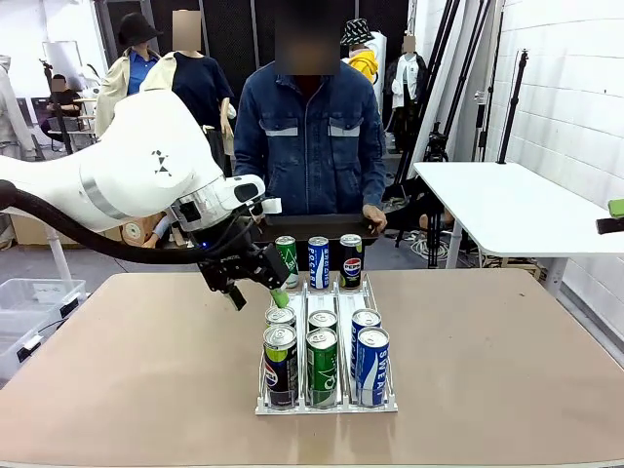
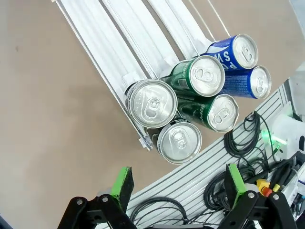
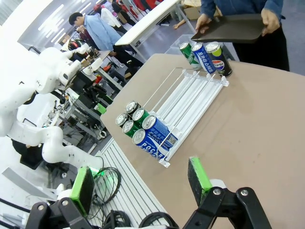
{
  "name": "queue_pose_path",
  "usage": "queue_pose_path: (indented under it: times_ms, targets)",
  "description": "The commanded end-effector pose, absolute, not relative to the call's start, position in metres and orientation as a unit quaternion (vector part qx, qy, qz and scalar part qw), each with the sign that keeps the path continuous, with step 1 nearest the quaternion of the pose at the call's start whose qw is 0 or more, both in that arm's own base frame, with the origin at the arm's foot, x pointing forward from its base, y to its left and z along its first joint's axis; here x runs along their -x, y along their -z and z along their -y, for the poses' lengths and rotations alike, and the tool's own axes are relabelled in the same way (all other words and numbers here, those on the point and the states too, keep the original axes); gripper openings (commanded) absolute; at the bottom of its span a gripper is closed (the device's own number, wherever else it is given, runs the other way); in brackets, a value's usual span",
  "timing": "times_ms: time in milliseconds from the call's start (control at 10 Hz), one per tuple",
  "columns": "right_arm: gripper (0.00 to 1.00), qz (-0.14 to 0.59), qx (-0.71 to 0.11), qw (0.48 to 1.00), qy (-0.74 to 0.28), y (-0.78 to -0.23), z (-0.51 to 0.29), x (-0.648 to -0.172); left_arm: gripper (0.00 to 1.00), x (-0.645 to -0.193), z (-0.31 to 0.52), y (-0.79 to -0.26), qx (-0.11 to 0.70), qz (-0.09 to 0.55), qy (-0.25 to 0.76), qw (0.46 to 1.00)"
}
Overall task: Retrieve and hand over the desired beverage to the person.
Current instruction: Pick up a can of the same type that the person held from the Automatic Can Dispenser.
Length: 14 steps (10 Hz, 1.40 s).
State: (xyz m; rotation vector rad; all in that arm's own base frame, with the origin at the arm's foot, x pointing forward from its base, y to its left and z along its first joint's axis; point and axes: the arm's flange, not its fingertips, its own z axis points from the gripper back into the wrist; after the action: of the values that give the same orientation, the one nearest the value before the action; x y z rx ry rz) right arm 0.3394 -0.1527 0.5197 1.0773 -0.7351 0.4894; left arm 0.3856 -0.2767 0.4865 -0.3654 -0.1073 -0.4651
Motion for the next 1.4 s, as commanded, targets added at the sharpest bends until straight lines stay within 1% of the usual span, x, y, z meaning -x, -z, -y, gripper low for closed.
queue_pose_path:
  times_ms: [0,1300]
  targets:
    - [1.00,0.342,-0.499,0.763,-0.227,-0.5200,0.1520,-0.3402,1.00,-0.3795,0.2694,-0.4889,0.180,0.057,0.231,0.954]
    - [1.00,0.342,-0.499,0.763,-0.227,-0.5200,0.1520,-0.3402,1.00,-0.3795,0.2694,-0.4889,0.180,0.057,0.231,0.954]
